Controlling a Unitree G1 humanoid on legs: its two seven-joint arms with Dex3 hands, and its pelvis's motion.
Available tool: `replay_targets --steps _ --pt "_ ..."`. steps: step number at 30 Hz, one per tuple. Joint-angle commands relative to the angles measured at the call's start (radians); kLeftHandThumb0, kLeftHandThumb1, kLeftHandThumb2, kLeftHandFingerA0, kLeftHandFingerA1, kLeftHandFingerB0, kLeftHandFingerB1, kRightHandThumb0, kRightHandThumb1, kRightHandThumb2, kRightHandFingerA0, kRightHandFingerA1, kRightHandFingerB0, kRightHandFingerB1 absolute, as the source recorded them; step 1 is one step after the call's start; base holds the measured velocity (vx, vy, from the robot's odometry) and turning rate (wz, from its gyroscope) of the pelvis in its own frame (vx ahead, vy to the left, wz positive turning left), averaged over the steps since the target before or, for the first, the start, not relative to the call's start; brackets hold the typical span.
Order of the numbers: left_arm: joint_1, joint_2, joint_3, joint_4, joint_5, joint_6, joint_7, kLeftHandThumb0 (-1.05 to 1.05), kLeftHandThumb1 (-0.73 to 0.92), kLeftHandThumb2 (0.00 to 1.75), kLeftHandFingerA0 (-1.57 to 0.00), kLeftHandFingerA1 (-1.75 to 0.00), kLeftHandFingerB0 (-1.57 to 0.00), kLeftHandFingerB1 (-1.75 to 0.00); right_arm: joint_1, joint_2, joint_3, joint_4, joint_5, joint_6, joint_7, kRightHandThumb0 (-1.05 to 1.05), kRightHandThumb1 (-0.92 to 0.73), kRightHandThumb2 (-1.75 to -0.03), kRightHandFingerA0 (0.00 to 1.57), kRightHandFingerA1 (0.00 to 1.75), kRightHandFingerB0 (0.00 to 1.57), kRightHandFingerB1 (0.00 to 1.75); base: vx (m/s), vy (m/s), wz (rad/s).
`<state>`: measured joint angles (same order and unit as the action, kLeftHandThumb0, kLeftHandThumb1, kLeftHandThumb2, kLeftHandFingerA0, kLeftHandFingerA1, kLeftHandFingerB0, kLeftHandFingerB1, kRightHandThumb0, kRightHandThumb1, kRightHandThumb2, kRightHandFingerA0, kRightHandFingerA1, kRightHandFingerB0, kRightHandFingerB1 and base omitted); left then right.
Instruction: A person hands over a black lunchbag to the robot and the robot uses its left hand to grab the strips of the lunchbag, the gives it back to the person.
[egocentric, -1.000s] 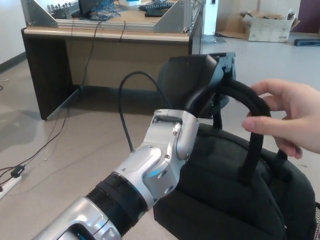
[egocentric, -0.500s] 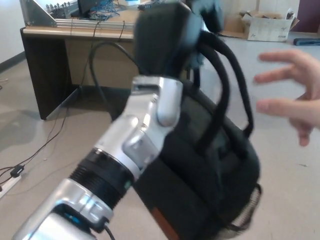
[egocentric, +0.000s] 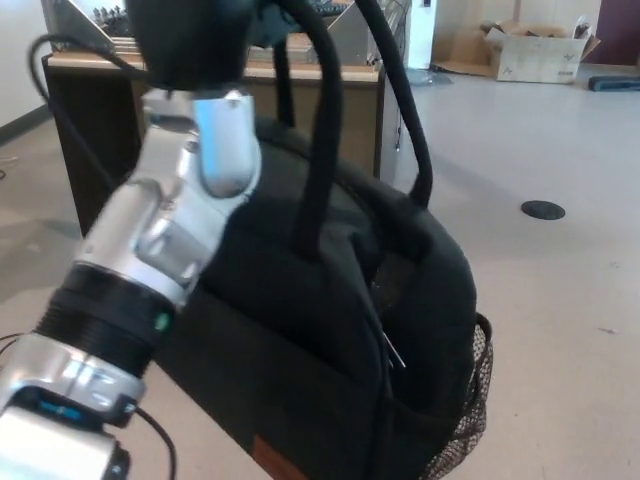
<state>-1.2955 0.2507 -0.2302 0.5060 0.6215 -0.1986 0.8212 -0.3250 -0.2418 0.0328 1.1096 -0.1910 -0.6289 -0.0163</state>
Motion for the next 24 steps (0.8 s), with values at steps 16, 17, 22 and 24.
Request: replay_targets --steps 16,17,22,24 --pt "0.629 0.375 0.395 -0.506 -0.023 -0.291 -0.009 -0.27 0.44 0.85 -1.26 -1.44 -1.02 -1.32 0.077 -0.030 -0.013 0.017 0.009 -0.016 -0.012 -0.73 -0.82 -0.65 0.44 0.44 0.41 0.38 0.00 0.000 0.00" --pt "0.698 0.364 0.421 -0.559 -0.006 -0.278 -0.005 -0.27 0.44 0.85 -1.26 -1.44 -1.02 -1.32 0.079 -0.033 -0.008 0.018 0.000 -0.016 -0.019 -0.73 -0.82 -0.65 0.44 0.44 0.41 0.38 0.00 0.000 0.00" --pt "0.869 0.346 0.496 -0.654 -0.023 -0.338 -0.005 -0.16 0.57 0.62 -0.97 -1.75 -0.72 -1.75 0.077 -0.030 0.000 0.029 -0.010 -0.023 -0.030 -0.73 -0.82 -0.65 0.46 0.45 0.41 0.39 0.00 0.000 0.00" --pt "0.944 0.330 0.531 -0.678 -0.030 -0.369 0.002 -0.18 0.56 0.61 -0.98 -1.75 -0.74 -1.75 0.082 -0.030 0.002 0.029 -0.010 -0.027 -0.030 -0.73 -0.82 -0.65 0.46 0.45 0.41 0.39 0.00 0.000 0.00"
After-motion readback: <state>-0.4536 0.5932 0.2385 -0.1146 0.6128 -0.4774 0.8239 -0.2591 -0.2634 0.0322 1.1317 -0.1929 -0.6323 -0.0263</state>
